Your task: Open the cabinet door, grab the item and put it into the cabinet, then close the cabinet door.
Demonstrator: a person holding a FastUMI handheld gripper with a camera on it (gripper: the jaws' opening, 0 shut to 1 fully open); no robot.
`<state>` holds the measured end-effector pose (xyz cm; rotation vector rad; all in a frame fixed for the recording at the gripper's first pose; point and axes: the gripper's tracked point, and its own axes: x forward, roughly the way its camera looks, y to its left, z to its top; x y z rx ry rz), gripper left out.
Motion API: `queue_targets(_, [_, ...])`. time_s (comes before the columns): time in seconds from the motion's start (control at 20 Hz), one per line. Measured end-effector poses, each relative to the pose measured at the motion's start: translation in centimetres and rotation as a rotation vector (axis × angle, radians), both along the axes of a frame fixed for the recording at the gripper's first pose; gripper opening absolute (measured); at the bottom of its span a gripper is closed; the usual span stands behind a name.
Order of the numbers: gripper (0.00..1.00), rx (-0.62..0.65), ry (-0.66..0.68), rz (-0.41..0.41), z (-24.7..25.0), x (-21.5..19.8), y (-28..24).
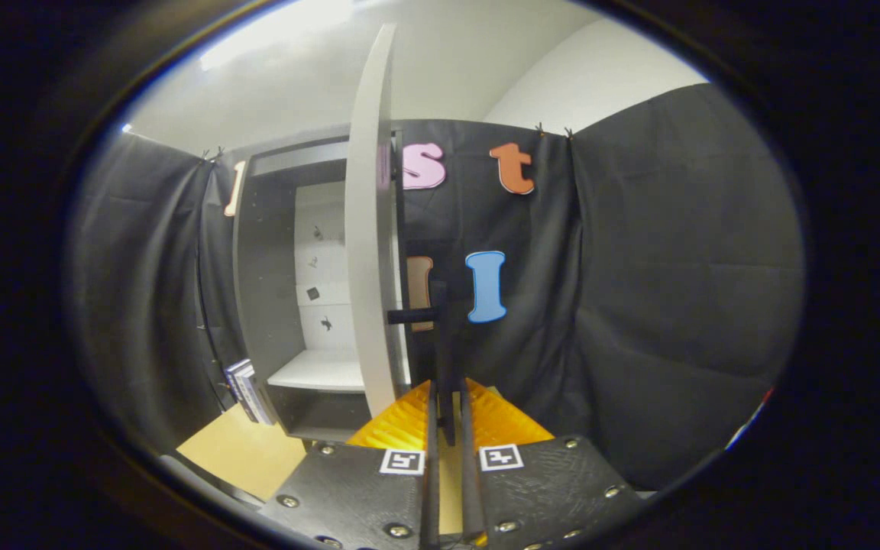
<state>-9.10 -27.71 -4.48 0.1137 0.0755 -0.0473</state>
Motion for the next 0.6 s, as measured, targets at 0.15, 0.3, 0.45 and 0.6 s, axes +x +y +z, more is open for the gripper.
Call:
queue_targets(0.15, [0.12,-0.007,0.013,0.005,-0.4,-0.3,0.2])
queue_targets(0.3, [0.12,-0.011,-0.011,-0.008,0.7,-1.6,0.2])
queue_targets(0.45, [0.12,0.003,-0.054,-0.015,2.4,-3.3,0.6])
queue_targets(0.6, [0.15,0.057,-0.092,0.017,3.3,-4.3,2.9])
